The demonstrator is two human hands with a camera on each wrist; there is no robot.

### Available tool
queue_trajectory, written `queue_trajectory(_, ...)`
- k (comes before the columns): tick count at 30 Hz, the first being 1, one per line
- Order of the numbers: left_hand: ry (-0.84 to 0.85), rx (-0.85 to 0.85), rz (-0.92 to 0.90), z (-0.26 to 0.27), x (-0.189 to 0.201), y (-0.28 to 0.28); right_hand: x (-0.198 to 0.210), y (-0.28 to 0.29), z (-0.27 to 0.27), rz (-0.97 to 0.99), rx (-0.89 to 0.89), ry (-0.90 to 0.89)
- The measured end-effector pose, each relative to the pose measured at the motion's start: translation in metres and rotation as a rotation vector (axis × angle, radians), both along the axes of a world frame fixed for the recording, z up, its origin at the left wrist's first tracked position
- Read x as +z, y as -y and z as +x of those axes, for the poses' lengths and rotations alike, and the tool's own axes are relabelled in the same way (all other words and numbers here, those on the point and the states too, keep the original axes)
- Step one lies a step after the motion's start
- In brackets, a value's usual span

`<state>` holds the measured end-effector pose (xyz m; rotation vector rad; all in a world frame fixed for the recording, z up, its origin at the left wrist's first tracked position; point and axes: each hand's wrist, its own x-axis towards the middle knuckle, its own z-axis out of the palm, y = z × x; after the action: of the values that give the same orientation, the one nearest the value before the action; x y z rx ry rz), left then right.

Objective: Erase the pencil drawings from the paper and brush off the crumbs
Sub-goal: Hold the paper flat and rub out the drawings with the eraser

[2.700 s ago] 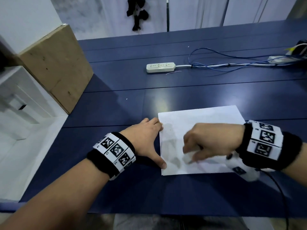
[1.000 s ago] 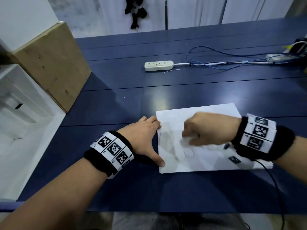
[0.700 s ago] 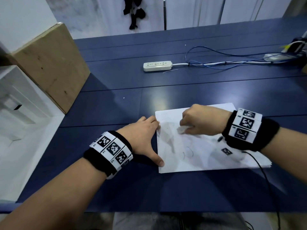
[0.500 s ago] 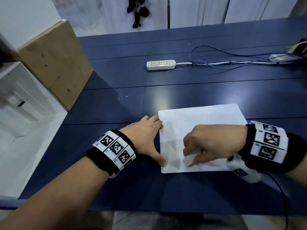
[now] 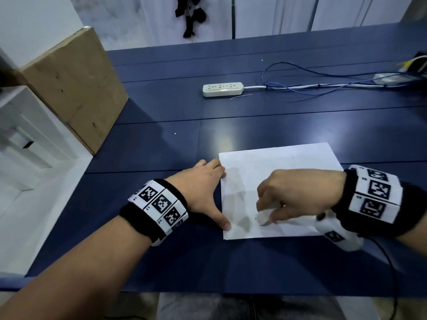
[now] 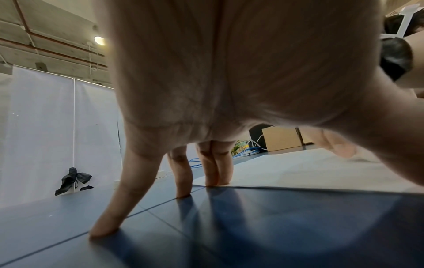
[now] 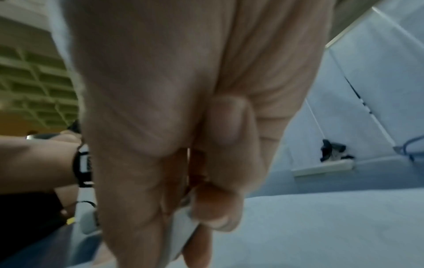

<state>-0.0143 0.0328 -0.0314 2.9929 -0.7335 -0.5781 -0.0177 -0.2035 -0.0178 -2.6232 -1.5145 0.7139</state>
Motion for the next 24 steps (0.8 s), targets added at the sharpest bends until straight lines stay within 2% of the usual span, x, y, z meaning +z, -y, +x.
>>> queue_trajectory(5,0.007,0.001,-0.002,-0.001,0.000,0.000,-0.006,0.001,0.038,0.028,-0.230,0.257)
queue_trajectory(6,0.007,0.002,-0.002,-0.001,0.000,-0.001,-0.008,0.003,0.039,0.047,-0.222,0.274)
queue_trajectory(8,0.008,0.006,0.001,-0.001,0.000,-0.001,-0.004,0.003,0.024,0.096,-0.128,0.188)
queue_trajectory(10,0.004,0.008,0.003,0.000,0.000,-0.001,-0.001,0.002,0.004,0.072,-0.029,0.023)
queue_trajectory(12,-0.002,0.008,0.003,0.000,0.000,0.000,-0.001,0.001,0.000,0.025,0.006,-0.022)
queue_trajectory(17,0.002,0.004,0.001,0.000,0.000,-0.001,-0.005,-0.001,0.037,0.035,-0.193,0.246)
queue_trajectory(19,0.005,0.006,0.003,0.000,0.000,-0.001,-0.007,-0.001,0.036,0.055,-0.204,0.272)
queue_trajectory(21,0.005,0.010,0.004,0.000,0.000,-0.002,-0.001,-0.001,0.019,0.087,-0.109,0.163)
queue_trajectory(24,-0.001,0.006,0.006,0.001,0.000,-0.001,0.002,-0.002,-0.003,0.017,0.012,-0.020)
